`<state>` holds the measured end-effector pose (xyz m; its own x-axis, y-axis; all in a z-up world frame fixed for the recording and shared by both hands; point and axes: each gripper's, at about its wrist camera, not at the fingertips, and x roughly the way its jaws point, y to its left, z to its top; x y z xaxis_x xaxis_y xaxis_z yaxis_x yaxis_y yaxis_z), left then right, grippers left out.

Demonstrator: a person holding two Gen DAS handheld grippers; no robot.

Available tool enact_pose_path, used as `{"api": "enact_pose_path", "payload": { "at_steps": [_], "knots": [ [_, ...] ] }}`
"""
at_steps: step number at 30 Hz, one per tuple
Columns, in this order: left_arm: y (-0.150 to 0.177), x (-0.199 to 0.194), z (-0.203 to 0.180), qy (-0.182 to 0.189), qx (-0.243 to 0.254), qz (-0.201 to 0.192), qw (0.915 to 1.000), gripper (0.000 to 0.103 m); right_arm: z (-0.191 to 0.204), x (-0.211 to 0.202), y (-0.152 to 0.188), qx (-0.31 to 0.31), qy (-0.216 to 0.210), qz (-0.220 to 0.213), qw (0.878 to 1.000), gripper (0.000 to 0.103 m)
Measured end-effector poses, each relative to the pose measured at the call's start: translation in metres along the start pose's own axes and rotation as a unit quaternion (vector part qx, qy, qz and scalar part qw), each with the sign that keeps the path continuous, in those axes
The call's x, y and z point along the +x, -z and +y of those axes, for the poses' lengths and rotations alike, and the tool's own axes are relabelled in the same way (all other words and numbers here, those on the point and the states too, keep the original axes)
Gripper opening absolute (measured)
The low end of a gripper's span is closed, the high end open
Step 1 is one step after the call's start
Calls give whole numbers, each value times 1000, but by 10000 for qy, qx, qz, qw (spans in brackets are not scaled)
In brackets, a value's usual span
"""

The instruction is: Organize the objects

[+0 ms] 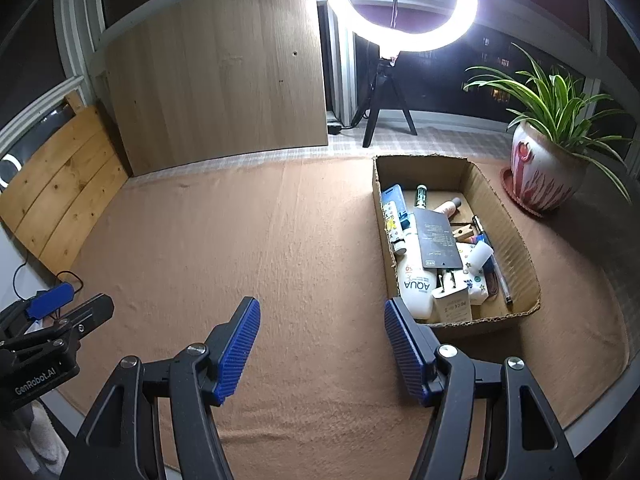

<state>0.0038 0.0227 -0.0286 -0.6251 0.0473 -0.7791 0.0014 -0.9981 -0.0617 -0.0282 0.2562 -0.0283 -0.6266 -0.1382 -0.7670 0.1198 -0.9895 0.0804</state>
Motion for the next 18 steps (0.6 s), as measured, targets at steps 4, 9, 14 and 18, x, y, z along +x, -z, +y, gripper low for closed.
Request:
{"api": "enact_pose_path", "payload": {
  "at_steps": [4, 9, 14, 18],
  "knots": [
    [1, 2, -2, -10, 19, 19, 10000, 80, 0, 2, 0, 20, -11, 33, 10000, 61],
    [1, 3, -4, -14, 56, 57, 10000, 80, 0, 3, 1, 45, -20, 54, 10000, 61],
    [1, 4, -6, -26, 47, 52, 10000, 80, 0, 3, 0, 46, -22, 39, 10000, 61],
    [0, 5, -5, -23, 42, 60, 10000, 80, 1, 4, 0, 34, -42, 62, 10000, 61]
  ]
}}
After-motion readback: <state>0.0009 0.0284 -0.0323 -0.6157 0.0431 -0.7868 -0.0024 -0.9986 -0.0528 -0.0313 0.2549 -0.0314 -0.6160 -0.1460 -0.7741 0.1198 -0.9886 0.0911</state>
